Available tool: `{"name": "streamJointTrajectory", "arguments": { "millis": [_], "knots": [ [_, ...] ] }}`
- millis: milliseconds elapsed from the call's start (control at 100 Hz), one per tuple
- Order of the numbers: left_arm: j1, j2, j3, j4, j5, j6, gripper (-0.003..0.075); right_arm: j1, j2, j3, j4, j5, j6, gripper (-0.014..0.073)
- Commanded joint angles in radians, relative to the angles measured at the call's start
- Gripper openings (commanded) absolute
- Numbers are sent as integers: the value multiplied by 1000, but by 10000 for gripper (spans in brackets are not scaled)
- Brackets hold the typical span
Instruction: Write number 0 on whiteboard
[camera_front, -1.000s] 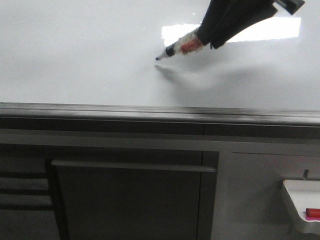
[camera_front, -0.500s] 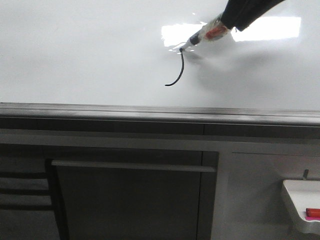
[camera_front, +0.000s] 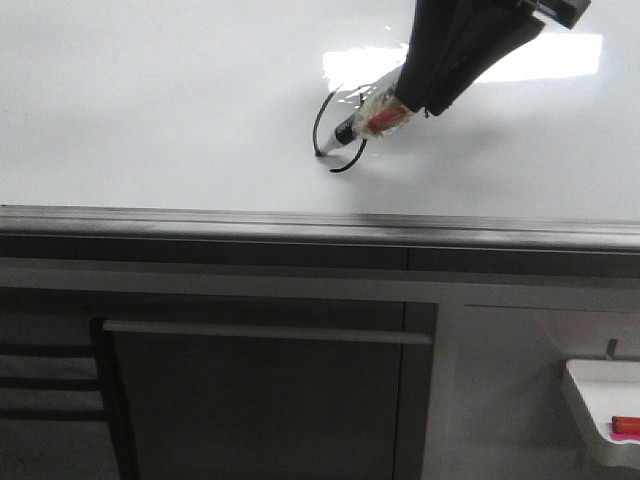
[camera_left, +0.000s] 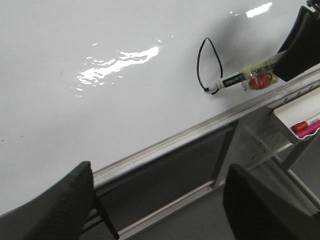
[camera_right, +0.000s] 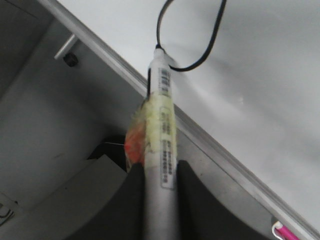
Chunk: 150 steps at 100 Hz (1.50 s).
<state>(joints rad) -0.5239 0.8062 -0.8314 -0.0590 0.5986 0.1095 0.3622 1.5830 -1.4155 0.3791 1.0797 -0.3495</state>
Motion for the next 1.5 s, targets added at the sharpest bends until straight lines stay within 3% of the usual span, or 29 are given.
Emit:
{"name": "streamJointTrajectory", "arguments": {
  "millis": [0, 210, 480, 580, 660, 770, 920, 1050, 1230, 1490],
  "knots": [
    [4, -3, -27, -9, -71, -9, 491, -7, -29, -30, -42, -1, 3, -5],
    [4, -3, -27, -1, -71, -9, 491, -9, -63, -32, -61, 0, 10, -5],
    [4, -3, -27, 21, -46, -1, 491, -9, -299, -10, -75, 6, -10, -5],
    [4, -3, -27, -7, -12, 90, 491, -9, -402, 64, -71, -9, -69, -5],
    [4, -3, -29, -108, 0, 222, 491, -7, -489, 150, -45, -25, -188, -5],
    [-25, 7, -29, -292, 3, 473, 491, -1, -575, 278, 86, -38, -437, -5],
    [-118, 85, -35, -446, 47, 691, 491, 2, -610, 352, 250, -22, -534, -5],
    [-218, 168, -74, -449, 63, 716, 491, 22, -597, 354, 275, 61, -617, -5],
    [-331, 281, -172, -445, 101, 748, 491, 85, -584, 354, 268, 54, -680, -5],
    [-369, 414, -298, -440, 190, 750, 491, 120, -577, 354, 267, -10, -795, -5]
  ]
}}
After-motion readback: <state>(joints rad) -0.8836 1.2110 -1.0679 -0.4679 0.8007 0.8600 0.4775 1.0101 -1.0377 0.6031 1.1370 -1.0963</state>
